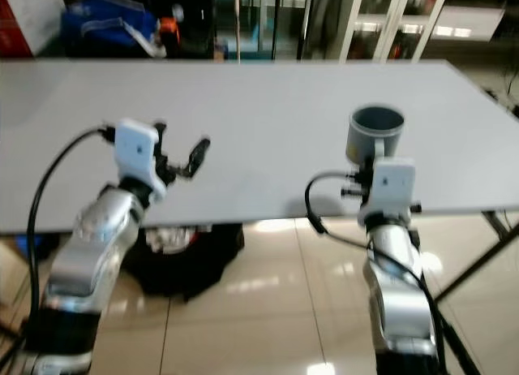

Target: Setting the table

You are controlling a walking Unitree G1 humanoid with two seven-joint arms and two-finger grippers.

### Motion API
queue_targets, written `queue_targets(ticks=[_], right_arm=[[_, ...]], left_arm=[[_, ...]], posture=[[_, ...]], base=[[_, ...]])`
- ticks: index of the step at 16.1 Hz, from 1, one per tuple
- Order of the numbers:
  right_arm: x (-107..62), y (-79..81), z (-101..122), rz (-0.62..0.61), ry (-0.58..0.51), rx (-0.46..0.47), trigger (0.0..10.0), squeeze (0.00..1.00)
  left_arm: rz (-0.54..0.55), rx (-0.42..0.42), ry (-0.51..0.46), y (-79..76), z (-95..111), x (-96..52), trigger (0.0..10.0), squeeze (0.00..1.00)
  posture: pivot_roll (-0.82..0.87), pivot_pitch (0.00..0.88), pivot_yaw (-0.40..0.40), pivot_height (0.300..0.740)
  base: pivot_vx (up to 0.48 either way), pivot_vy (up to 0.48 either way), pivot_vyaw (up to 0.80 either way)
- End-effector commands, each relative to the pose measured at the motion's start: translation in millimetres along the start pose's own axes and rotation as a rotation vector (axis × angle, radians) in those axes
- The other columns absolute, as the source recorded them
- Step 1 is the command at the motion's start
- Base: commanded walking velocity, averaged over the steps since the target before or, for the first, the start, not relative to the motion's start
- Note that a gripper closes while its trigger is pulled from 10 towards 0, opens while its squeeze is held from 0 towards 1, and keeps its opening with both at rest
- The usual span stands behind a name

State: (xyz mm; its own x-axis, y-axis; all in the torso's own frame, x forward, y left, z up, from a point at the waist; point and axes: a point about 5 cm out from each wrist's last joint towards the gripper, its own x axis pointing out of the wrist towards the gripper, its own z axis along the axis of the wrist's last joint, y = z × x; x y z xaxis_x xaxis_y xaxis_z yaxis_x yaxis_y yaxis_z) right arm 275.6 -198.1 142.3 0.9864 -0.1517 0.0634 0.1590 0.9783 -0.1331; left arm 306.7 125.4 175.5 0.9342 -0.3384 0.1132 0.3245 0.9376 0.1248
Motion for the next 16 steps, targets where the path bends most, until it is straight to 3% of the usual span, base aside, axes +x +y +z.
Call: queue_targets(ticks=[1,3,9,13,14,15,16], right_arm=[[-1.0,7.3,3.1,0.036,-0.014,0.001,10.0,0.0],[-0.6,5.5,0.5,0.033,-0.003,-0.009,10.0,0.0],[-0.9,-0.7,-2.7,0.019,0.02,0.076,10.0,0.0],[-0.7,12.4,-9.7,0.192,0.0,0.13,10.0,0.0],[-0.6,16.0,-10.5,0.221,-0.004,0.141,10.0,0.0],[-2.4,26.0,-12.0,0.305,-0.003,0.238,10.0,0.0],[-1.0,33.2,-15.5,0.345,-0.014,0.216,10.0,0.0]], left_arm=[[0.015,0.013,0.007,6.1,-1.0,-4.6,10.0,0.0],[0.008,0.015,0.011,4.2,-1.2,-3.6,10.0,0.0],[0.003,-0.006,0.008,3.2,-1.3,-3.1,10.0,0.0],[-0.156,0.065,-0.01,-4.9,2.0,-15.5,10.0,0.0],[-0.165,0.074,-0.016,-4.1,3.3,-17.1,10.0,0.0],[-0.171,0.077,-0.024,-0.6,5.6,-19.6,10.0,0.0],[-0.197,0.079,-0.026,2.3,7.9,-23.0,10.0,0.0]], posture=[[0.0,0.0,-0.031,0.74],[0.0,0.0,-0.029,0.74],[-0.01,0.0,-0.028,0.74],[0.0,0.025,-0.048,0.74],[0.0,0.026,-0.048,0.74],[0.01,0.037,-0.049,0.74],[0.01,0.039,-0.047,0.74]], base=[[0.379,0.0,0.0],[0.377,0.0,0.0],[0.287,0.0,0.0],[0.0,0.0,0.0],[0.0,0.0,0.0],[0.0,0.0,0.0],[0.0,0.0,0.0]])
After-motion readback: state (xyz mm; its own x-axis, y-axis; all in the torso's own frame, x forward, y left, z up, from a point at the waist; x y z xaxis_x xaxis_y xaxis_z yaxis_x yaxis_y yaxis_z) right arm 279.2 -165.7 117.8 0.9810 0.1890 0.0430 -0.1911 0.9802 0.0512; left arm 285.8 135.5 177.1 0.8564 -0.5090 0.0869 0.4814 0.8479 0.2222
